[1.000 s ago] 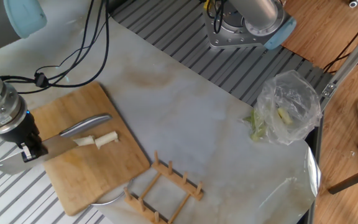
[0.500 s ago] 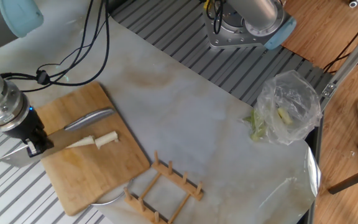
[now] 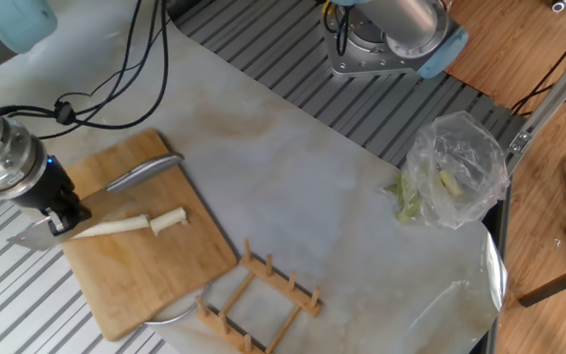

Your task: Chop the scallions

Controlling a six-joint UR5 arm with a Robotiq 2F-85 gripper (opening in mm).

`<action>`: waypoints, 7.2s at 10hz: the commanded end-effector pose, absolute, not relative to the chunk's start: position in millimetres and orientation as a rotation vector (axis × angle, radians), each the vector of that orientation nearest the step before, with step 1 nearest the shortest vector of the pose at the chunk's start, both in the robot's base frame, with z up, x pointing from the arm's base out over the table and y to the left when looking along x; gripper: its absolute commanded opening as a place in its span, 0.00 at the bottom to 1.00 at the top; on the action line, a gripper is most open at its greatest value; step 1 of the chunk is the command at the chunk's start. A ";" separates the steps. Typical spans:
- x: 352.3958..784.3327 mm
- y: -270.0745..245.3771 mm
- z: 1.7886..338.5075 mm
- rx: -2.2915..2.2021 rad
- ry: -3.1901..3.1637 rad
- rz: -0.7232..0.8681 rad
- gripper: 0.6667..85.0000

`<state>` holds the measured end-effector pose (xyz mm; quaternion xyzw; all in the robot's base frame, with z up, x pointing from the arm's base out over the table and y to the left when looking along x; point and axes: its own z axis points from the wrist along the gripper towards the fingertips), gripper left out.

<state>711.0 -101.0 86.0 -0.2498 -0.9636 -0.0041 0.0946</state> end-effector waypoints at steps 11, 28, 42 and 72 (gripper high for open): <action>734.4 -107.0 113.6 -0.001 -3.087 -0.028 0.01; 713.8 -84.7 114.6 1.044 -3.136 -0.159 0.01; 655.5 -96.0 87.0 1.018 -3.017 -0.136 0.01; 696.8 -74.5 84.1 1.072 -3.045 -0.048 0.01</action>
